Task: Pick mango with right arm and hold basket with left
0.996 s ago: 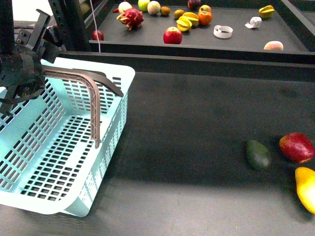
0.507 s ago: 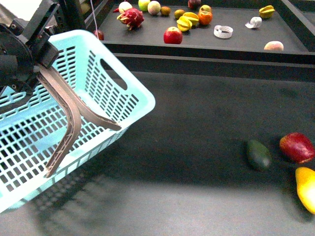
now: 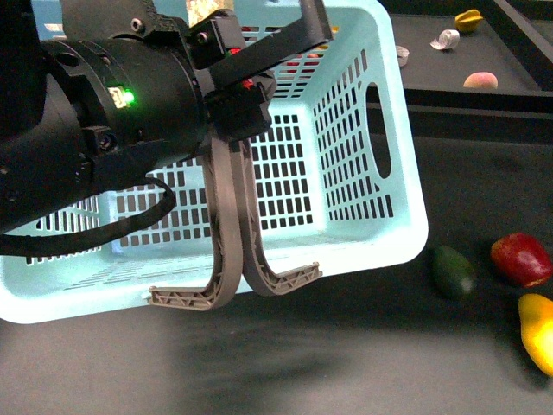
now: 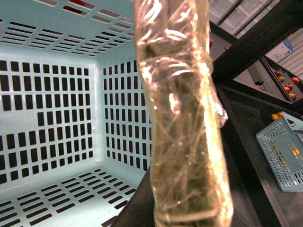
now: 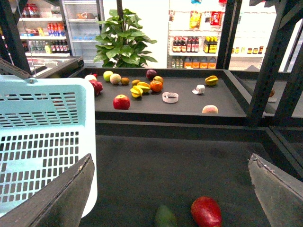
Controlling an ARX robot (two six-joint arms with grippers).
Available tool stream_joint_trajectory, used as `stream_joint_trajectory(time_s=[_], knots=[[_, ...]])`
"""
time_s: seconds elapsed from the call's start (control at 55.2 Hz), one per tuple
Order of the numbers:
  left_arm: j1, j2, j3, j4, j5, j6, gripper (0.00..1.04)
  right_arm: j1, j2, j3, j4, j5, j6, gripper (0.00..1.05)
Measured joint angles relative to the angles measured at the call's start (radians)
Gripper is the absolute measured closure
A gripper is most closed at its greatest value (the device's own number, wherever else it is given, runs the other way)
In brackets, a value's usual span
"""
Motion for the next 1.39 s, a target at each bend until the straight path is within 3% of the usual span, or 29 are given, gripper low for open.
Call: stream_joint_trajectory(time_s=[0.272, 0.688, 0.779, 0.851, 0.906, 1.141, 1.268, 1.395], knots=[[-0.06, -0.001, -0.001, 0.021, -0.006, -0.007, 0.99, 0.0, 0.0, 0.0, 0.0, 0.0, 0.0, 0.08], [-0.065, -0.001, -0.002, 0.024, -0.015, -0.012, 0.99, -0.003, 0.016, 0.011, -0.036, 0.004, 0.029, 0.08], [-0.063, -0.001, -0.002, 0.024, -0.018, -0.012, 0.99, -0.076, 0.158, 0.05, -0.063, -0.082, 0.1, 0.08], [-0.063, -0.001, -0.002, 0.024, -0.016, -0.011, 0.99, -0.163, 0.327, 0.055, 0.04, -0.169, 0.111, 0.08], [-0.064, -0.001, -0.002, 0.024, -0.012, -0.013, 0.99, -0.229, 0.536, 0.055, 0.216, -0.22, 0.097, 0.08], [-0.064, -0.001, -0.002, 0.024, -0.011, -0.015, 0.99, -0.318, 1.321, 0.111, 0.837, -0.233, -0.004, 0.08], [-0.064, -0.001, -0.003, 0.024, -0.012, -0.015, 0.99, -0.333, 1.667, 0.187, 1.006, -0.23, -0.038, 0.08], [-0.064, -0.001, -0.003, 0.024, -0.014, -0.015, 0.99, -0.341, 1.919, 0.258, 1.078, -0.21, -0.063, 0.08]])
